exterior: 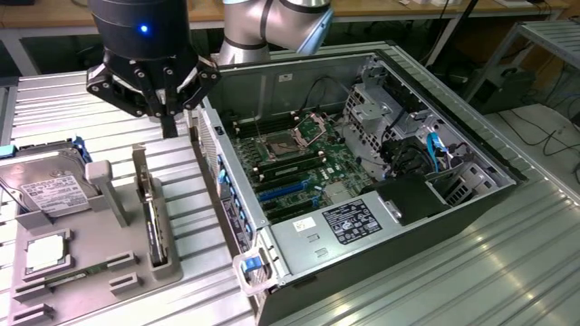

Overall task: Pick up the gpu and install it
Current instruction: 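Reach for the gpu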

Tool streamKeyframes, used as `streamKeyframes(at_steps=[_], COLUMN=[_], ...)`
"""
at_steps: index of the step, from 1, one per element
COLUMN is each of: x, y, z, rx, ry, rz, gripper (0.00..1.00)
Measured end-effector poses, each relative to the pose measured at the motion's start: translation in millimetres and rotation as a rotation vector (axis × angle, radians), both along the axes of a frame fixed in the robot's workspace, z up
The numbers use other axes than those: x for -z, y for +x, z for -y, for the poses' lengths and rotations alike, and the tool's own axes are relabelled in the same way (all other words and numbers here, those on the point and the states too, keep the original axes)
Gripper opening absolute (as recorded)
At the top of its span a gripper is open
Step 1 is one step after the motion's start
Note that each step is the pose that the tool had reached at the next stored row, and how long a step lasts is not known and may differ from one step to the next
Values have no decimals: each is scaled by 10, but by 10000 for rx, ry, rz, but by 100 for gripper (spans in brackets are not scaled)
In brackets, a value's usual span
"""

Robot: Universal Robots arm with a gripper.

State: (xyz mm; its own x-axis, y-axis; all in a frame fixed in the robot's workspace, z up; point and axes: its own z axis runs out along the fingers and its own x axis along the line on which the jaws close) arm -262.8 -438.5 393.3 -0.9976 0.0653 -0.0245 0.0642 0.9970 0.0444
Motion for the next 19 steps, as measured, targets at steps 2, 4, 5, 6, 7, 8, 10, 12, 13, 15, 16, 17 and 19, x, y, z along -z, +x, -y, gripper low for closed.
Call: streamKeyframes(at_steps=[2,4,5,6,7,8,10,12,13,15,16,17,19], x=[0,1,1,1,1,2,1,1,1,2,2,2,2], y=[-29,-51,-59,-69,-85,-102,-140,-178,-197,-255,-278,-295,-330], z=[33,55,63,71,78,83,89,99,103,116,121,125,137], rx=[-126,-210,-257,-306,-342,-363,-403,-440,-459,-511,-531,-547,-587], ry=[0,0,0,0,1,1,0,0,0,1,1,0,-1], rz=[0,0,0,0,0,1,0,0,0,1,1,0,-1], gripper=[11,11,11,11,11,11,11,11,11,11,11,11,11])
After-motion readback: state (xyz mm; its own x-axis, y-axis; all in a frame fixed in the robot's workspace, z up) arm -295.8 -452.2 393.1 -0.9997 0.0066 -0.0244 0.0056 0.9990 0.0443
